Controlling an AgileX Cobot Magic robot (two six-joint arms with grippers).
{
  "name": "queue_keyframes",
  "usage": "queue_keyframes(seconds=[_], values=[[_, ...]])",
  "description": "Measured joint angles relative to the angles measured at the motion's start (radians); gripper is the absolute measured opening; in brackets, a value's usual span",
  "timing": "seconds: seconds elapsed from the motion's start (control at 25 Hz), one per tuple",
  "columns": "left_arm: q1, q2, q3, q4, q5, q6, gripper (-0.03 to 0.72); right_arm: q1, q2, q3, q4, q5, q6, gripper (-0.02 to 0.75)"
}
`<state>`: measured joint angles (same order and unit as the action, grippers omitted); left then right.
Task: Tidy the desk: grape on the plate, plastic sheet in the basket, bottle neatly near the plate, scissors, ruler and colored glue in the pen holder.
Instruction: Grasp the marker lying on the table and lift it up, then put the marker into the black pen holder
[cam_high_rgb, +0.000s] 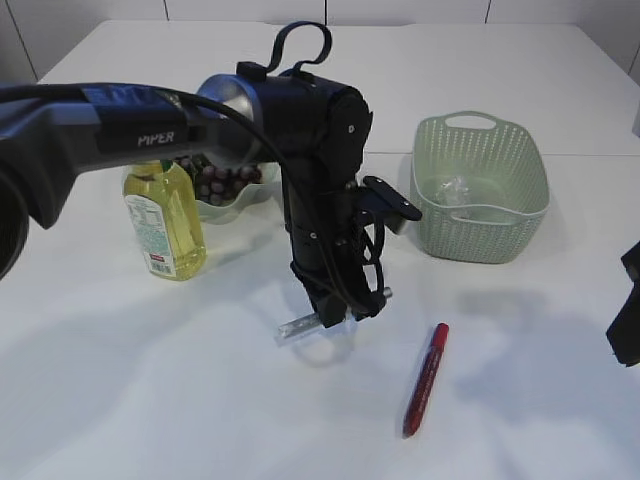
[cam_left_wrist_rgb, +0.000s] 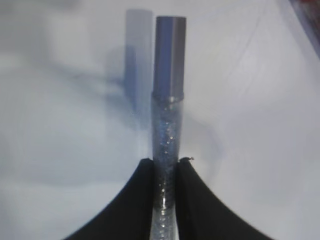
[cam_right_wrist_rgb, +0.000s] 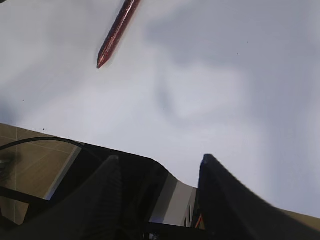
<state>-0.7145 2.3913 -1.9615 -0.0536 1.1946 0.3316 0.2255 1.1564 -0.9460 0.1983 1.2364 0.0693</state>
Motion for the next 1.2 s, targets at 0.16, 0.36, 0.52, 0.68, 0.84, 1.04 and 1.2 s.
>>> queue_keyframes(seconds=[0.16, 0.36, 0.52, 0.68, 0.84, 1.04, 1.2], values=[[0.009, -0.014, 0.000, 0.000, 0.016, -0.054, 0.089, 0.000, 0.000, 0.000, 0.000, 0.000, 0.000, 0.398], [0.035, -0.039, 0.000, -0.033, 0.020, -0.145, 0.089, 0.000, 0.000, 0.000, 0.001, 0.000, 0.000, 0.398], [0.075, -0.091, 0.000, -0.064, 0.020, -0.225, 0.089, 0.000, 0.000, 0.000, 0.001, 0.000, 0.000, 0.397], [0.115, -0.136, 0.000, -0.072, 0.022, -0.263, 0.089, 0.000, 0.000, 0.000, 0.001, 0.000, 0.000, 0.397], [0.141, -0.171, 0.000, -0.073, 0.024, -0.268, 0.089, 0.000, 0.000, 0.000, 0.004, 0.000, 0.000, 0.398], [0.174, -0.190, 0.000, -0.075, 0.024, -0.270, 0.089, 0.000, 0.000, 0.000, 0.011, 0.000, 0.000, 0.398], [0.184, -0.200, 0.002, -0.075, -0.041, -0.274, 0.089, 0.000, 0.000, 0.000, 0.011, 0.000, 0.000, 0.397]])
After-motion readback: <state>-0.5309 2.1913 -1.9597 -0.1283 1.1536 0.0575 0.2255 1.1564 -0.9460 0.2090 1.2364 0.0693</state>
